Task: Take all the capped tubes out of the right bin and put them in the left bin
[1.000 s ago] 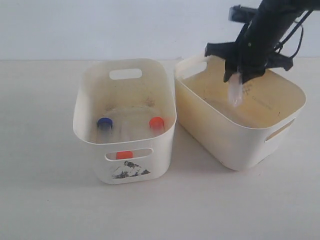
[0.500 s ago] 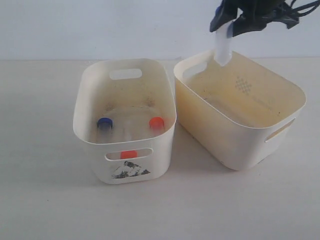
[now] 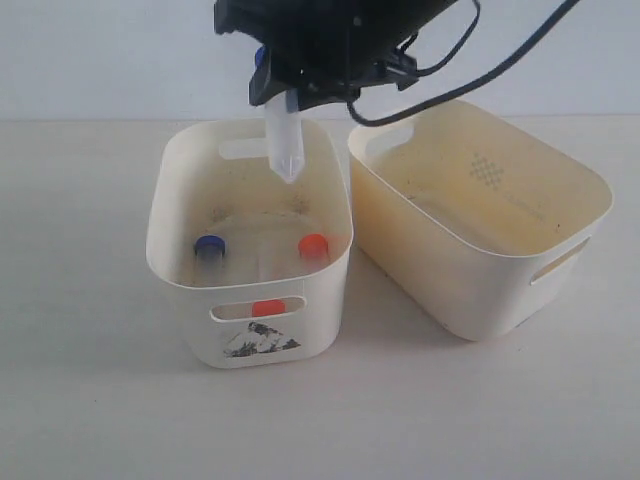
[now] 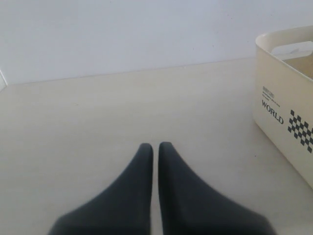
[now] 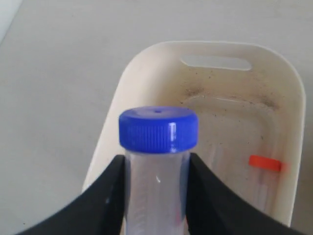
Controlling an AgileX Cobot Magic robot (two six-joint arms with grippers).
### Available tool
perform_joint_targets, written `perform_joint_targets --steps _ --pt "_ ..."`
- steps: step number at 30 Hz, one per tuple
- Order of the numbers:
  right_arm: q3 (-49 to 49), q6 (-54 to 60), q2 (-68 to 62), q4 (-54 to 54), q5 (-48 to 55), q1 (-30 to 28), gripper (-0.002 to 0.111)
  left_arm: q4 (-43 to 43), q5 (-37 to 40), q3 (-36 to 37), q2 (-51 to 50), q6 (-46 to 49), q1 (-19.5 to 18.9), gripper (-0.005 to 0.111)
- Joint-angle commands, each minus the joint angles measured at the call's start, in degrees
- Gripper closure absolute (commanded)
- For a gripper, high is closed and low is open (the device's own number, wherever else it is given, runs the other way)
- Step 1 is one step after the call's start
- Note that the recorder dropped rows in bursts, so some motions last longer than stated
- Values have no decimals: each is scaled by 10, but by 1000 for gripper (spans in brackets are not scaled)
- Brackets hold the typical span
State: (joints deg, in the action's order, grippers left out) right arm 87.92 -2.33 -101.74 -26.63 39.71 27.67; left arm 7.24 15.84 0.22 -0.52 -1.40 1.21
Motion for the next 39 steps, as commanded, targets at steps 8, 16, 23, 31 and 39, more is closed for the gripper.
perform_joint_targets --steps 8,16,23,31,39 --pt "0 10 -55 -21 -15 10 28 -4 -9 -2 1 -7 -1 102" --pt "0 10 -24 19 64 8 96 -4 -9 -2 1 -7 -1 102" --pt "0 8 59 55 190 13 106 -4 -9 -2 1 -7 -1 102" --pt "-38 -4 147 62 268 81 106 -4 -9 -2 1 -7 -1 102" --pt "-214 -33 261 49 162 206 106 -4 -9 -2 1 -7 -1 102"
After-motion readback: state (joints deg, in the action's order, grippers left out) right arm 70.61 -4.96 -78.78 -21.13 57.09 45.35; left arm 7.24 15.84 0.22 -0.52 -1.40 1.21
